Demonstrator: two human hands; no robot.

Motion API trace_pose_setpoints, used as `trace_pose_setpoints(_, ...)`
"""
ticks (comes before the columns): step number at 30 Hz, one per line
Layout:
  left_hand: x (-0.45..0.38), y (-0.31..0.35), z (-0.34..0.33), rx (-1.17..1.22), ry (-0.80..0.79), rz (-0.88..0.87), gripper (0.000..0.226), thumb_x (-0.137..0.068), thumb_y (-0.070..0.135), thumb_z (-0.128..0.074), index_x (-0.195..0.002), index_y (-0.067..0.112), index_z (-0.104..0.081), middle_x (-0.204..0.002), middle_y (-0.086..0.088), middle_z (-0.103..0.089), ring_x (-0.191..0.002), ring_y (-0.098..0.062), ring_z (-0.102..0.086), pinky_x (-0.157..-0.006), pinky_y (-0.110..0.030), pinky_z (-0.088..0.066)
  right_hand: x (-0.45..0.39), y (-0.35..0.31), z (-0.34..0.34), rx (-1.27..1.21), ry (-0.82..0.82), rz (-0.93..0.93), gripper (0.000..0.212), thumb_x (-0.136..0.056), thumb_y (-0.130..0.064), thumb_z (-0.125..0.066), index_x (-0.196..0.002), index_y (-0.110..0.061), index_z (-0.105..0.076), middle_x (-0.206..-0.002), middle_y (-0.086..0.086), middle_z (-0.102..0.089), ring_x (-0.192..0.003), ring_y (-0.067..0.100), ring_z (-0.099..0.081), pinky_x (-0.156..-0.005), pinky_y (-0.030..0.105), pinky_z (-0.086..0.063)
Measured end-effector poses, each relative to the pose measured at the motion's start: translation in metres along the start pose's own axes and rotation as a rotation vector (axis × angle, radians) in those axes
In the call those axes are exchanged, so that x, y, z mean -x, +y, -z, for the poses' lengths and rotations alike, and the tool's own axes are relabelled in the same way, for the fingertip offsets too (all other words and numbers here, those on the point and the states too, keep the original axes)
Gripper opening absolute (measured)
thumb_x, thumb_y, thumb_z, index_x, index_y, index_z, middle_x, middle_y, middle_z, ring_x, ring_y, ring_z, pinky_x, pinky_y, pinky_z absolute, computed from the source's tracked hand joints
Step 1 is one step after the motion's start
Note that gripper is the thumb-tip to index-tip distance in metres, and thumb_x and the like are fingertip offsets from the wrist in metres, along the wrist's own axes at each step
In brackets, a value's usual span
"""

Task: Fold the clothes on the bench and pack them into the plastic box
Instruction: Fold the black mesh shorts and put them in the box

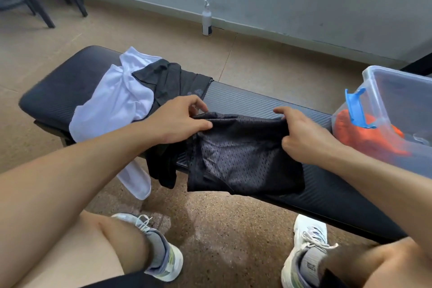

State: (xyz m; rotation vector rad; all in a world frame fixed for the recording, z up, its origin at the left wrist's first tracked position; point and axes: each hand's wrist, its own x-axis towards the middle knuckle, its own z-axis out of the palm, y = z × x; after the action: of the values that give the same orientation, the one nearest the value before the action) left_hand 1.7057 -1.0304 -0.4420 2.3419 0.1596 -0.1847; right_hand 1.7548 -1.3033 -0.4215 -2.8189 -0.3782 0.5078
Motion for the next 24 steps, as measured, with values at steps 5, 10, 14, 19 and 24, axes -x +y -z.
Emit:
trace_pose_setpoints(5,-0.008,0.003,-0.007,-0.197,-0.042,-0.068,0.047,-0.076,0.048,-0.081,-0.117,0.034,-0.063,-0.095,0.019,-0.059,-0.096,-0.013,-0.062,-0.088,-0.030,-0.047,-0.001,-0.002,0.011,0.015,-0.001,0.007,0.072,-0.083,-0.003,-0.048,-0.148,-0.032,-0.039,-0.149,0.002,-0.045,-0.136,0.025,-0.045,-0.110,0.046,-0.041)
trace_pose_setpoints(10,-0.019,0.013,-0.006,-0.157,-0.185,-0.210,0.013,-0.093,0.025,-0.067,-0.105,0.030,-0.070,-0.104,0.009,-0.074,-0.097,-0.003,-0.065,-0.081,-0.014,-0.043,0.004,0.002,0.025,0.334,-0.085,0.014,0.055,-0.089,-0.014,-0.043,-0.142,-0.031,-0.043,-0.138,0.002,-0.057,-0.124,0.028,-0.054,-0.100,0.047,-0.047)
trace_pose_setpoints(14,-0.026,0.011,-0.008,-0.204,-0.305,-0.195,0.017,-0.096,0.022,-0.062,-0.109,0.029,-0.070,-0.102,0.013,-0.073,-0.098,-0.007,-0.066,-0.091,-0.021,-0.048,0.003,0.012,0.012,0.442,-0.163,-0.030,0.045,-0.093,-0.025,-0.042,-0.138,-0.024,-0.043,-0.135,0.007,-0.051,-0.122,0.033,-0.055,-0.097,0.048,-0.045)
trace_pose_setpoints(19,-0.034,0.012,-0.010,-0.291,-0.214,-0.177,0.038,-0.086,0.040,-0.074,-0.121,0.032,-0.063,-0.101,0.021,-0.064,-0.094,-0.010,-0.063,-0.091,-0.033,-0.051,-0.014,0.017,0.002,0.119,-0.059,0.032,0.073,-0.096,-0.057,-0.041,-0.159,-0.029,-0.017,-0.159,0.004,-0.030,-0.145,0.030,-0.031,-0.116,0.052,-0.029)
trace_pose_setpoints(24,-0.039,0.015,-0.011,-0.477,-0.276,-0.131,0.036,-0.084,0.033,-0.077,-0.116,0.027,-0.062,-0.093,0.013,-0.058,-0.092,-0.016,-0.056,-0.082,-0.026,-0.042,-0.023,0.020,-0.006,0.196,-0.073,0.276,0.084,-0.082,-0.076,-0.052,-0.153,-0.033,-0.036,-0.150,-0.005,-0.046,-0.138,0.024,-0.038,-0.117,0.043,-0.030)
